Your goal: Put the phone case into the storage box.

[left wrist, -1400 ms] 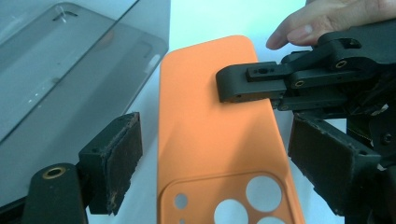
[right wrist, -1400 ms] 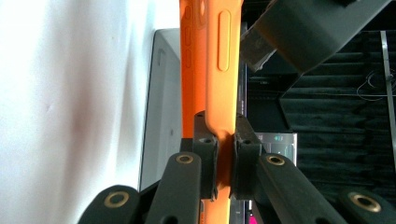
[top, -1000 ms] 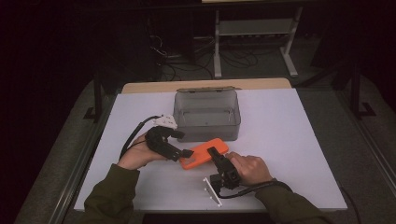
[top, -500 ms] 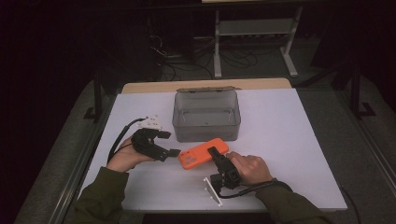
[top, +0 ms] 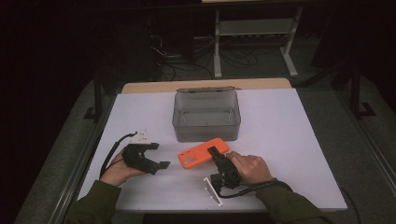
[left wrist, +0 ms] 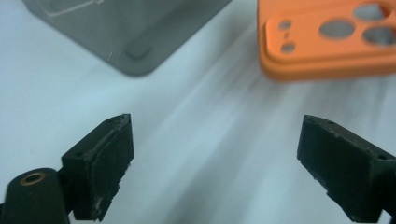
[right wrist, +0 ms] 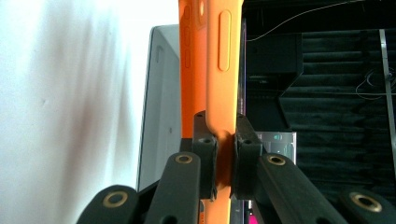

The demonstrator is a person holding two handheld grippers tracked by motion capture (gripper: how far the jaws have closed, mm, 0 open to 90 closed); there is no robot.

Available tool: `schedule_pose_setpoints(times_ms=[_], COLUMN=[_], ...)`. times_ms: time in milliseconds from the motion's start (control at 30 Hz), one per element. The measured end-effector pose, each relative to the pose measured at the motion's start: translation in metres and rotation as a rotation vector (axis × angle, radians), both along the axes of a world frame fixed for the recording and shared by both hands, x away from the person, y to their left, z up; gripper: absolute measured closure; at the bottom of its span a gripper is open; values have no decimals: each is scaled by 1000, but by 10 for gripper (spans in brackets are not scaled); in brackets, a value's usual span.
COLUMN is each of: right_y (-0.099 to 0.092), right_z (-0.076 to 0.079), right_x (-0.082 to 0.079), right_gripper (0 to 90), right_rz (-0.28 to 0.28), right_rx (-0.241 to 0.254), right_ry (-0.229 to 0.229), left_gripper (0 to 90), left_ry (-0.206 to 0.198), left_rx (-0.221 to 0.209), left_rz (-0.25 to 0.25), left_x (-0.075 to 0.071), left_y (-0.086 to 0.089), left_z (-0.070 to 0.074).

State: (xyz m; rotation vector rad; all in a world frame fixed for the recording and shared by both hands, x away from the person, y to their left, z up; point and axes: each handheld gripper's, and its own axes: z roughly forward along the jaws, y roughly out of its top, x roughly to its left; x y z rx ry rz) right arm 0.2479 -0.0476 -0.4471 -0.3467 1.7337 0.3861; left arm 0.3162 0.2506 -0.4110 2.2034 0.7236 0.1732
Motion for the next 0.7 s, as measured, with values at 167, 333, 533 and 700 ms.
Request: schedule_pose_setpoints(times_ms=[167,333,533,700], right_y=[0,0,0,0], right_z=[0,1,1,1], right_x=[0,0,1,2], right_gripper=[818,818,818,817], right_rz=[0,-1,-2,-3], right_rx=[2,5,10,17], right_ry=[0,2,3,13], left_gripper=[26,0,0,0], left_ry=[-15,-40,-52,-64], left_rx=[4,1,9,38], left_rz=[21,16,31,28], left_x=[-9,-15,-17,-20], left_y=[3,1,-2,-4], left_z=[-14,-20,-24,-27])
